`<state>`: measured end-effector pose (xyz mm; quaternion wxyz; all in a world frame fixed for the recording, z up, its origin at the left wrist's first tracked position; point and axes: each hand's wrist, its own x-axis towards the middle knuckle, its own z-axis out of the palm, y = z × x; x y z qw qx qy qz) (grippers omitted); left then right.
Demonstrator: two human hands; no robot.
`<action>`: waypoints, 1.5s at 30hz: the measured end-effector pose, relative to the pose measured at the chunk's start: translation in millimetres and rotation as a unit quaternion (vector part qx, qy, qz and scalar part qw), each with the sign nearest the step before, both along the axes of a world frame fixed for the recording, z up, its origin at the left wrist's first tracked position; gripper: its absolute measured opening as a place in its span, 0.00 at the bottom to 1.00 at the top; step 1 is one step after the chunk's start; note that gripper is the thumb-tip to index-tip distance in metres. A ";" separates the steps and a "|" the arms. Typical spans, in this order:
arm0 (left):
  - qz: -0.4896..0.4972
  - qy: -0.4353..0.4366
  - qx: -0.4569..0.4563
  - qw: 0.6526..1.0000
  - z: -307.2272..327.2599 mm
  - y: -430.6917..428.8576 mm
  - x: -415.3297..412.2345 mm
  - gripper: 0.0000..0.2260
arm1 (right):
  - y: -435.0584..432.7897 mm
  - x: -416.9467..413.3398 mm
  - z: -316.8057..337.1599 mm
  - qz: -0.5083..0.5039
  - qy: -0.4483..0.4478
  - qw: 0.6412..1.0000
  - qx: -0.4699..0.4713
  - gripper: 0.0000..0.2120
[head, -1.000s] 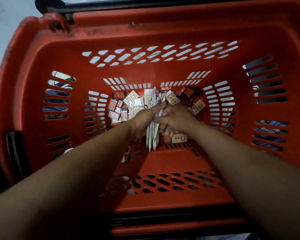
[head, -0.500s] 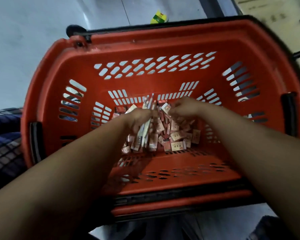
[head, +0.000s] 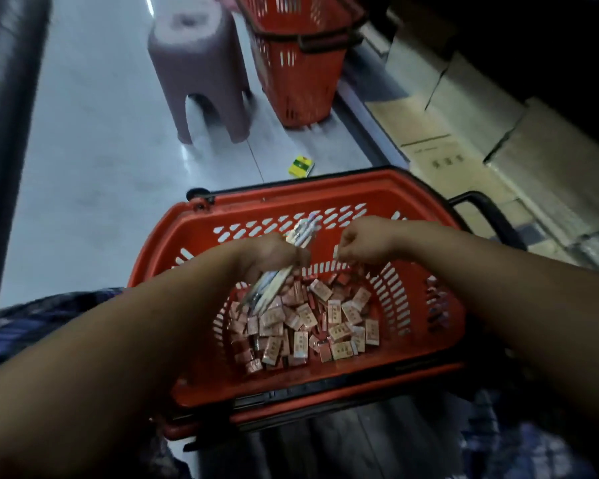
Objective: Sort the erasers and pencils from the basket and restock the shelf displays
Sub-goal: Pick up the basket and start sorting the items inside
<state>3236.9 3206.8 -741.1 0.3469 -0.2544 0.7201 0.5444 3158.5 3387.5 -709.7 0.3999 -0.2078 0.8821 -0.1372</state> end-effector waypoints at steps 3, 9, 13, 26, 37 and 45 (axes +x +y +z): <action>0.095 0.129 0.042 0.986 55.5 1.1 -5.5 0.08 | 0.7 12.1 33.3 -0.058 0.003 0.996 -0.066 0.12; 0.214 0.318 0.143 0.913 119.8 -14.6 1.4 0.09 | -30.7 40.4 66.4 -0.348 -0.313 0.835 -0.290 0.29; 0.330 0.371 0.199 0.845 115.8 -17.7 6.7 0.09 | -57.7 63.8 63.6 -0.377 -0.464 0.725 -0.343 0.37; 0.291 0.449 0.170 0.828 124.5 13.9 11.7 0.05 | -62.4 57.5 70.3 -0.453 -0.502 0.571 -0.466 0.29; 0.219 0.481 0.133 0.838 129.9 15.7 12.8 0.03 | -65.2 55.8 65.6 -0.451 -0.430 0.592 -0.510 0.18; 0.209 0.497 0.127 0.833 131.5 12.6 15.4 0.06 | -65.4 59.0 70.7 -0.423 -0.435 0.578 -0.546 0.18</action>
